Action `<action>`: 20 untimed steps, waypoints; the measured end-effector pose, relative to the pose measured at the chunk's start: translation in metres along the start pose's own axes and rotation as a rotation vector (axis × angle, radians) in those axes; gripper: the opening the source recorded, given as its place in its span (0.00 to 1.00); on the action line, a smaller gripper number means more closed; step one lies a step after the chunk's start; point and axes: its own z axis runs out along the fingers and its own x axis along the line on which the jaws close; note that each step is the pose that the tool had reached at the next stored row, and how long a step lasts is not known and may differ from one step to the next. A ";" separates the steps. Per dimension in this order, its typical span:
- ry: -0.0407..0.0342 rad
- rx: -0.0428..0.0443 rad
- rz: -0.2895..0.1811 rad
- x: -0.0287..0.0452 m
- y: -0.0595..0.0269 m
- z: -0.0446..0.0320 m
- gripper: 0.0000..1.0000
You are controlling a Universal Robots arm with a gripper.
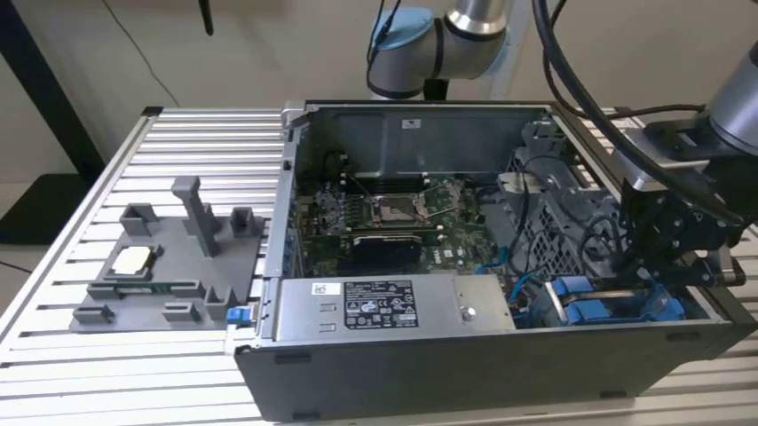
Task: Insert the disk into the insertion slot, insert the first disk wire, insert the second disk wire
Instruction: 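Insert the first disk wire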
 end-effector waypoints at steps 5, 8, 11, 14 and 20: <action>-0.0006 -0.0003 0.000 -0.0006 -0.0001 -0.0073 0.27; -0.0004 -0.0003 0.000 -0.0016 -0.0002 -0.0210 0.27; -0.0004 -0.0003 0.000 -0.0027 -0.0002 -0.0346 0.27; -0.0001 -0.0002 0.000 -0.0036 -0.0002 -0.0471 0.27; -0.0007 -0.0003 0.000 -0.0039 -0.0118 -0.0479 0.27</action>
